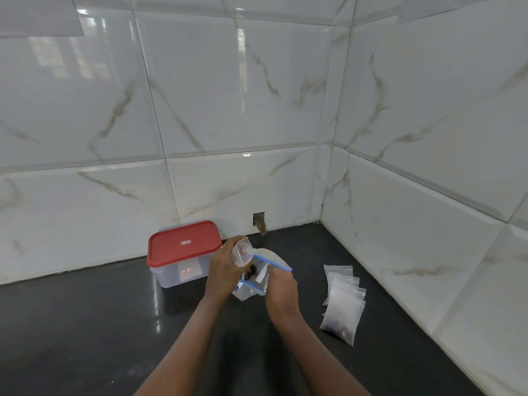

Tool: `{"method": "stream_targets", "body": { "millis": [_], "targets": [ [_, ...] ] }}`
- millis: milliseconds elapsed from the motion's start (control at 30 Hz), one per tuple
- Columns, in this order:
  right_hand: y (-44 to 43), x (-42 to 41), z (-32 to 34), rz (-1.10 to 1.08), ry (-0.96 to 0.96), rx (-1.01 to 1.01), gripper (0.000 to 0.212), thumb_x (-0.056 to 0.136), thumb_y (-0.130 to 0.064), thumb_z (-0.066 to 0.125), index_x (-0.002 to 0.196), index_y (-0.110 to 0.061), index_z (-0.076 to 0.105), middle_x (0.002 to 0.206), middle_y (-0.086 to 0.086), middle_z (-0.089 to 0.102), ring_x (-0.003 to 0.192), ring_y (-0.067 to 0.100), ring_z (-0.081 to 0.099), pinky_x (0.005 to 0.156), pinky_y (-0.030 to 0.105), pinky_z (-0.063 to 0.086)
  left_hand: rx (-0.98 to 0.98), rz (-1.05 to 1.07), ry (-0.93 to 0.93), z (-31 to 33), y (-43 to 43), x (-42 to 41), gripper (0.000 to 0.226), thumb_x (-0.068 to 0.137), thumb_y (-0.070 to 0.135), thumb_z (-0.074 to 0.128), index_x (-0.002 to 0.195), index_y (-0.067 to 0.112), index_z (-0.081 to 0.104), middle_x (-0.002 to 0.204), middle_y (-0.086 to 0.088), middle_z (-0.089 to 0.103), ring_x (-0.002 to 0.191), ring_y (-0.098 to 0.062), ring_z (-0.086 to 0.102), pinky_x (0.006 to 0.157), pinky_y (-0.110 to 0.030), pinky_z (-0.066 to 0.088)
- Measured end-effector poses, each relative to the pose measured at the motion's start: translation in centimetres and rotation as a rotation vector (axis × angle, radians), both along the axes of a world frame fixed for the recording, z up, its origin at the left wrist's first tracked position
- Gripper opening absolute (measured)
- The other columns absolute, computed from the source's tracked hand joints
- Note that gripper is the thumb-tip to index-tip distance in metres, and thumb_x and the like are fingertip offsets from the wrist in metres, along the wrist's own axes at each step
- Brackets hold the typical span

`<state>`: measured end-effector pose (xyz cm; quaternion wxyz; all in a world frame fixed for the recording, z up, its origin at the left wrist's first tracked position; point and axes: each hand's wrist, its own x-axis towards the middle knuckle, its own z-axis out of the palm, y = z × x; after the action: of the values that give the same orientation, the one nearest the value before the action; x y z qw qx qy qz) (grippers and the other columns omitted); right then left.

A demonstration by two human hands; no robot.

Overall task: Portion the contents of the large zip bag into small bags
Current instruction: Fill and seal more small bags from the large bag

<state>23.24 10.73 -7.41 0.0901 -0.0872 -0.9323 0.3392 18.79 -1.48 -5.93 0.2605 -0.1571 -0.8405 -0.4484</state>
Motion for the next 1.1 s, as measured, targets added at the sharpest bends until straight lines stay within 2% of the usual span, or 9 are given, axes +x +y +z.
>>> {"method": "stream_targets", "body": {
  "millis": [100,200,333,467,567,733,900,1033,1100],
  "targets": [
    [-0.7,0.0,-0.6,0.044,-0.033,0.131,0.031,0.098,-0.007,0.038,0.121,-0.009,0.058,0.118,0.008,0.061,0.106,0.02,0.06,0.085,0.024,0.047,0.002,-0.02,-0.021,-0.4,0.2,0.2,0.041,0.072,0.008,0.077,0.109,0.006,0.06,0.098,-0.002,0.065,0.082,-0.012,0.056,0.077,-0.024,0.047],
    [-2.1,-0.1,-0.5,0.195,-0.054,0.236,0.032,0.095,-0.007,0.043,0.121,-0.01,0.061,0.116,0.009,0.063,0.103,0.022,0.062,0.086,0.031,0.052,0.003,-0.011,-0.028,-0.6,0.3,-0.3,0.042,0.074,0.009,0.075,0.113,0.005,0.059,0.103,-0.008,0.066,0.088,-0.017,0.06,0.083,-0.029,0.05],
    [-2.6,-0.7,-0.4,0.258,-0.126,0.255,0.031,0.095,-0.008,0.043,0.12,-0.01,0.061,0.115,0.012,0.062,0.103,0.027,0.062,0.083,0.034,0.05,-0.048,0.001,0.009,-0.9,0.4,-0.7,0.041,0.074,0.007,0.076,0.111,0.001,0.06,0.101,-0.013,0.068,0.086,-0.019,0.061,0.081,-0.026,0.047],
    [-2.3,-1.3,0.6,0.125,-0.064,0.001,0.03,0.096,-0.004,0.038,0.114,0.0,0.062,0.106,0.012,0.064,0.097,0.019,0.061,0.073,0.018,0.044,-0.057,-0.026,-0.031,-0.9,0.0,-0.5,0.043,0.072,0.014,0.077,0.111,0.006,0.059,0.099,-0.005,0.066,0.083,-0.012,0.056,0.079,-0.025,0.047],
    [-2.4,-2.2,1.2,0.041,-0.109,-0.144,0.029,0.095,-0.003,0.041,0.11,0.0,0.065,0.107,0.011,0.066,0.099,0.019,0.063,0.07,0.016,0.04,-0.101,-0.028,-0.059,-1.4,-0.6,-0.5,0.043,0.075,0.018,0.076,0.113,0.007,0.059,0.103,-0.006,0.066,0.086,-0.012,0.055,0.08,-0.023,0.044],
    [-2.4,-2.7,1.4,0.015,-0.216,-0.112,0.03,0.098,-0.008,0.038,0.119,0.0,0.058,0.121,0.014,0.061,0.113,0.025,0.056,0.088,0.026,0.044,-0.052,0.019,-0.116,-1.0,-1.4,-0.9,0.043,0.075,0.017,0.075,0.114,0.012,0.058,0.103,-0.001,0.064,0.088,-0.015,0.056,0.08,-0.025,0.045],
    [-3.3,-4.0,1.3,0.012,-0.324,-0.148,0.031,0.098,-0.018,0.046,0.124,-0.005,0.054,0.125,0.01,0.058,0.108,0.02,0.056,0.088,0.024,0.042,-0.063,0.032,-0.146,-1.1,-1.6,-1.3,0.046,0.076,0.015,0.074,0.118,0.013,0.056,0.108,-0.003,0.064,0.091,-0.013,0.055,0.082,-0.022,0.043],
    [-3.7,-4.3,0.4,0.042,-0.276,-0.306,0.03,0.098,-0.015,0.041,0.12,-0.005,0.058,0.104,0.005,0.056,0.094,0.017,0.052,0.07,0.007,0.038,-0.071,0.035,-0.158,-1.4,-1.8,-1.4,0.047,0.077,0.018,0.074,0.12,0.011,0.055,0.112,-0.008,0.065,0.095,-0.016,0.059,0.088,-0.027,0.047],
    [-3.6,-4.2,0.5,0.008,-0.292,-0.37,0.021,0.097,-0.014,0.042,0.108,-0.006,0.058,0.094,0.004,0.054,0.083,0.014,0.05,0.07,0.012,0.044,-0.08,0.047,-0.16,-1.4,-1.9,-1.4,0.046,0.078,0.018,0.073,0.12,0.011,0.056,0.112,-0.008,0.065,0.096,-0.018,0.06,0.086,-0.025,0.046]
  ]
}}
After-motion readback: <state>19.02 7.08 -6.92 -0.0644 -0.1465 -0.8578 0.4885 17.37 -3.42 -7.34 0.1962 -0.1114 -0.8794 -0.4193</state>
